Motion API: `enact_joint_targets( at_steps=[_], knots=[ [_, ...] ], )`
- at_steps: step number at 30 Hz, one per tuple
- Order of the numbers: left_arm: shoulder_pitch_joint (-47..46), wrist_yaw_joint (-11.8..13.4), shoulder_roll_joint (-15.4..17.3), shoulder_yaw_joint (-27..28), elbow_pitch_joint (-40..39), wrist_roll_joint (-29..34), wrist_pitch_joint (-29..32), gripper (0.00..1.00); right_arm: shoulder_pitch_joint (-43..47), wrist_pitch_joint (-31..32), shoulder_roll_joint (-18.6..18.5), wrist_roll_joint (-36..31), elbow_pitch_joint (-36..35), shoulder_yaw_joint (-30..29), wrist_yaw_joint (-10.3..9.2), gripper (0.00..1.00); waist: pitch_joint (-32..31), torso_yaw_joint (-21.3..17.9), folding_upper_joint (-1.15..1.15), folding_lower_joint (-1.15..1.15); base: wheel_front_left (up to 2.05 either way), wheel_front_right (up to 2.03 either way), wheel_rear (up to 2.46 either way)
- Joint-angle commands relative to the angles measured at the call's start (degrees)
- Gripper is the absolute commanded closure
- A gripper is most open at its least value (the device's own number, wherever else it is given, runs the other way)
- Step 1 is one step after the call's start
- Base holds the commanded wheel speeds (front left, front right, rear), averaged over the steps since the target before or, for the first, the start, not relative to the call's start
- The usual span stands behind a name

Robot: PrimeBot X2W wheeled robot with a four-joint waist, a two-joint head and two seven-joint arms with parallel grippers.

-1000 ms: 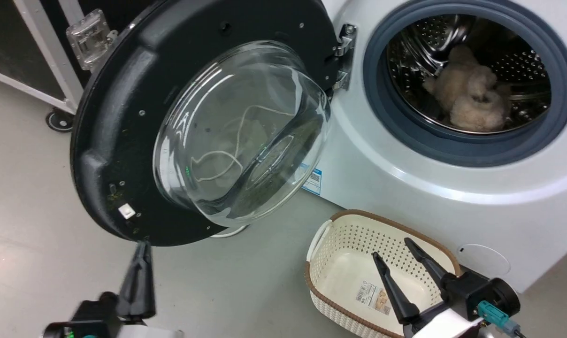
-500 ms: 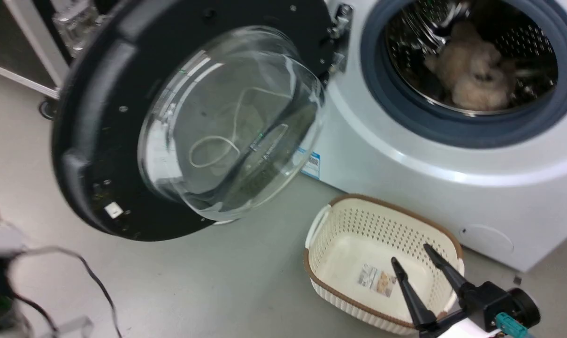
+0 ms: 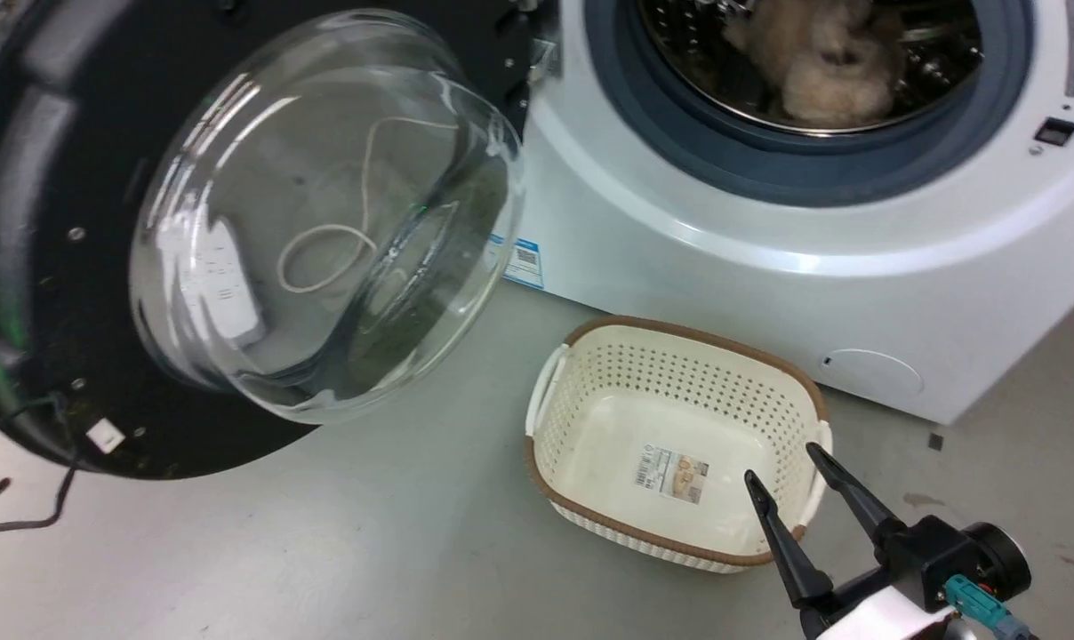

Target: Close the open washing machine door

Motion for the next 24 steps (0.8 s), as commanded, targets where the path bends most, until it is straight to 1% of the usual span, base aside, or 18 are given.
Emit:
enact_joint_targets(
  at_steps=[1,6,7,8,9,10,11,12,13,14,15,17,18,21,24],
  knots=[
    [-0.4,0.0,1.2,0.2,0.6,-1.2,2.4,1.00,-0.9,-0.4,-0.2,0.5,0.2,0.0,0.05,0.00,0.1,-0.7,0.00,-0.01,0.00,0.00,0.00],
    [1.9,-1.5,1.9,0.2,-0.2,-5.0,9.7,1.00,-0.5,-0.5,-0.2,0.8,0.9,-0.3,0.05,0.00,-1.0,-0.9,0.00,-0.01,0.00,0.00,0.00],
    [1.9,-1.5,1.9,0.2,-0.2,-5.0,9.7,1.00,-0.5,-0.5,-0.2,0.8,0.9,-0.3,0.05,0.00,-1.0,-0.9,0.00,-0.01,0.00,0.00,0.00],
    [3.3,-1.9,1.5,0.2,-1.1,-6.6,12.3,1.00,-0.2,-0.5,0.1,0.7,1.3,-0.5,0.05,0.00,-1.8,-0.8,0.00,-0.01,0.00,0.00,0.00],
    [3.3,-1.9,1.5,0.2,-1.1,-6.6,12.3,1.00,-0.2,-0.5,0.1,0.7,1.3,-0.5,0.05,0.00,-1.8,-0.8,0.00,-0.01,0.00,0.00,0.00],
    [4.1,-2.2,1.2,0.1,-1.7,-7.3,13.7,1.00,-0.1,-0.5,0.2,0.7,1.5,-0.5,0.05,0.00,-2.3,-0.7,0.00,-0.01,0.00,0.00,0.00],
    [6.0,-2.7,0.3,-0.2,-3.1,-8.8,16.3,1.00,0.0,-0.5,0.6,0.6,1.9,-0.4,0.05,0.00,-3.3,-0.7,0.00,-0.01,0.00,0.00,0.00],
    [6.0,-2.7,0.3,-0.2,-3.1,-8.8,16.3,1.00,0.0,-0.5,0.6,0.6,1.9,-0.4,0.05,0.00,-3.3,-0.7,0.00,-0.01,0.00,0.00,0.00],
    [8.2,-3.1,-0.9,-0.4,-4.9,-10.4,18.8,1.00,0.1,-0.6,1.0,0.6,2.2,-0.5,0.05,0.00,-4.4,-0.8,0.00,-0.01,0.00,0.00,0.00],
    [8.2,-3.1,-0.9,-0.4,-4.9,-10.4,18.8,1.00,0.1,-0.6,1.0,0.6,2.2,-0.5,0.05,0.00,-4.4,-0.8,0.00,-0.01,0.00,0.00,0.00],
    [9.4,-3.3,-1.6,-0.6,-6.0,-11.2,20.0,1.00,0.2,-0.6,1.3,0.5,2.3,-0.7,0.05,0.00,-4.9,-0.9,0.00,-0.01,0.00,0.00,0.00],
    [11.9,-3.7,-3.3,-1.0,-8.2,-12.8,22.3,1.00,0.3,-0.6,1.7,0.4,2.6,-1.1,0.05,0.00,-6.1,-1.0,0.00,-0.01,0.00,0.00,0.00],
    [16.3,-4.1,-6.5,-2.2,-12.4,-14.5,25.0,1.00,0.7,-0.6,2.3,0.0,3.0,-2.0,0.05,0.00,-7.7,-1.6,0.00,-0.01,0.00,0.00,0.00],
    [20.6,-4.4,-10.3,-3.4,-16.8,-16.0,26.6,1.00,1.1,-0.6,2.8,-0.5,3.4,-3.1,0.05,0.00,-9.2,-2.6,0.00,-0.01,0.00,0.00,0.00],
    [25.3,-5.1,-15.2,-4.9,-21.2,-17.5,27.0,1.00,1.4,-0.7,3.2,-0.9,3.6,-4.1,0.05,0.00,-10.3,-4.5,0.00,-0.01,0.00,0.00,0.00]
  ],
)
